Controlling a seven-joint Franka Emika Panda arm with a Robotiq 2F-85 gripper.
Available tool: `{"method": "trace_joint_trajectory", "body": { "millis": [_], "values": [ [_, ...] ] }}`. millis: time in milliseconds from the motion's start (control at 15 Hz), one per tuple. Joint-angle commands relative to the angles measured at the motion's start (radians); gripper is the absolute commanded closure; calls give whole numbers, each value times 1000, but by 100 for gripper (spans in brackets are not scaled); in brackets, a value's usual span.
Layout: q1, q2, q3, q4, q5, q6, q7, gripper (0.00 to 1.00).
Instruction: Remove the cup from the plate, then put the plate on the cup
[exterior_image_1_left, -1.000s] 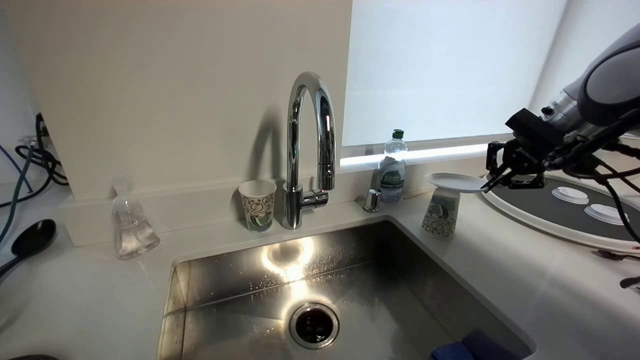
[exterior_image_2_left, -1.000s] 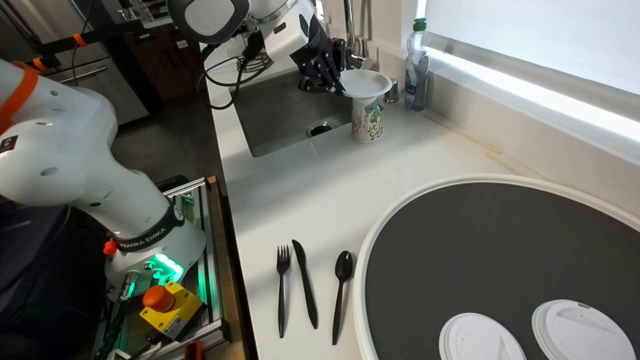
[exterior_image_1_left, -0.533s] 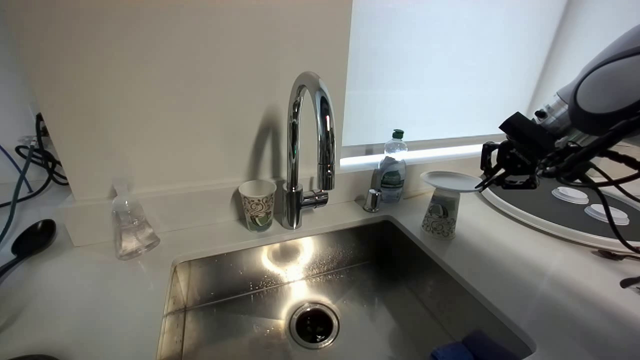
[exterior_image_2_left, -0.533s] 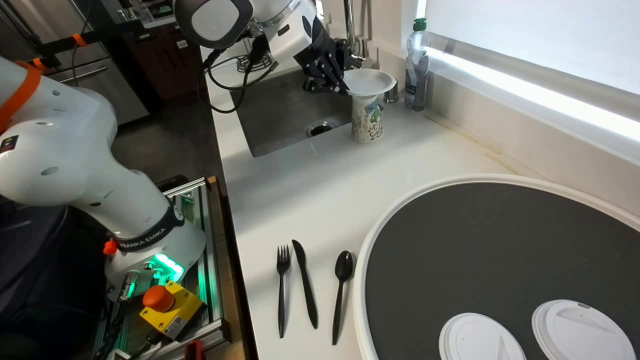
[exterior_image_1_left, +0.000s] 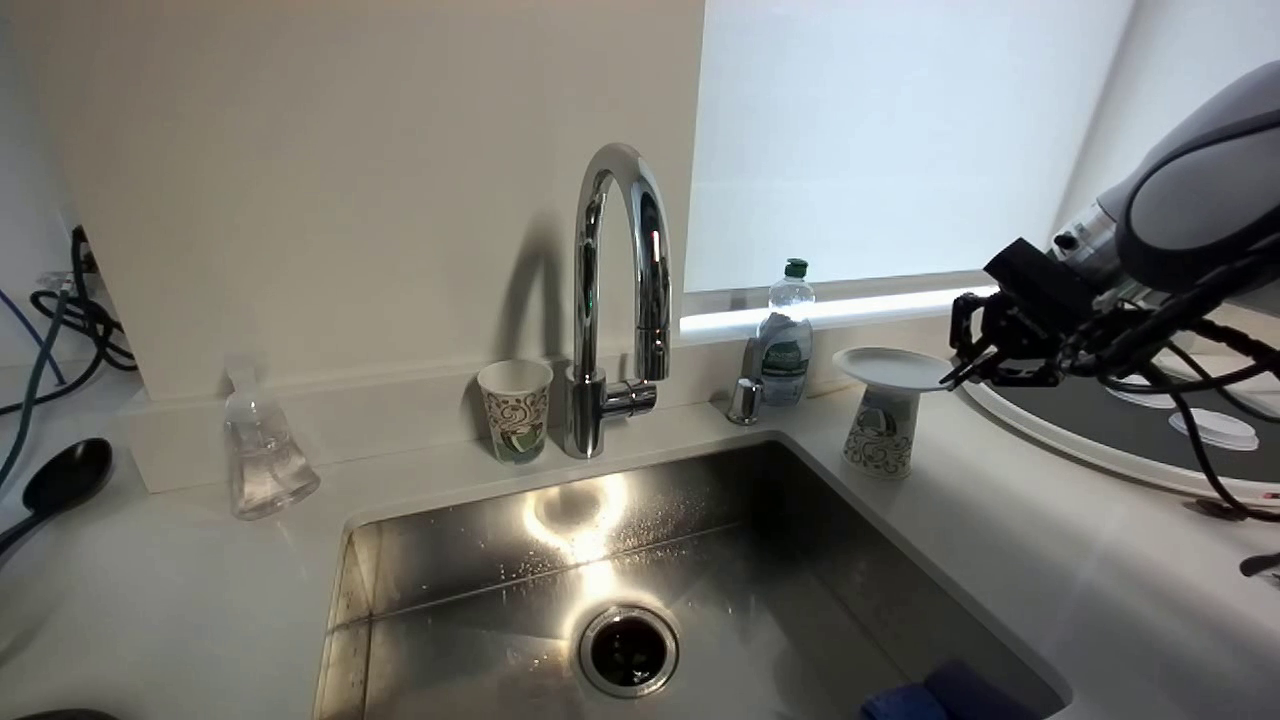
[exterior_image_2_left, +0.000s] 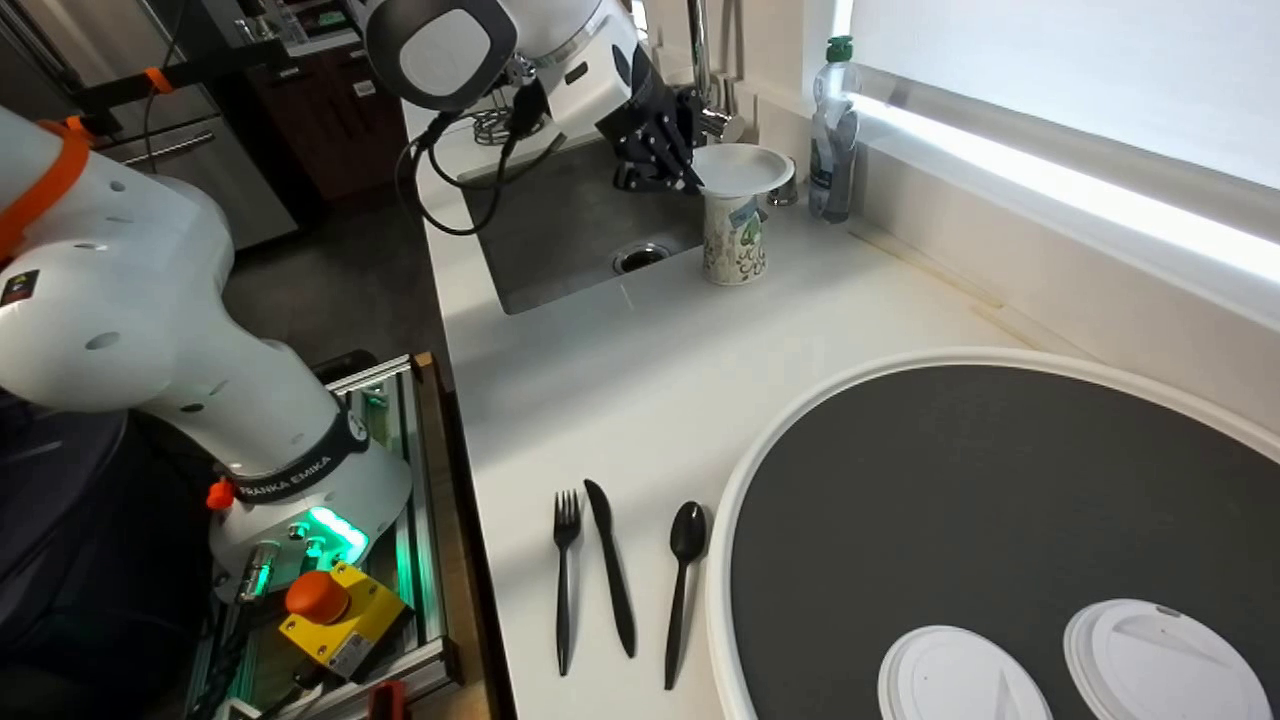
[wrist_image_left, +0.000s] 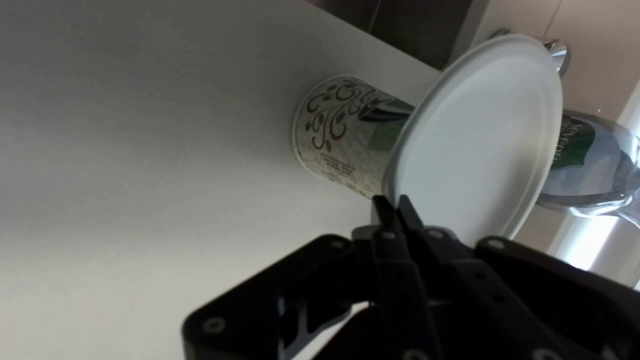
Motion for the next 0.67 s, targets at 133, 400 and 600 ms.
{"method": "trace_joint_trajectory", "body": {
  "millis": [133,400,600],
  "values": [
    [3,26,1,-4,34,46,-17,99],
    [4,32,-1,-4,39,53,-16,99],
    [2,27,-2,-4,42,52,-15,99]
  ]
}}
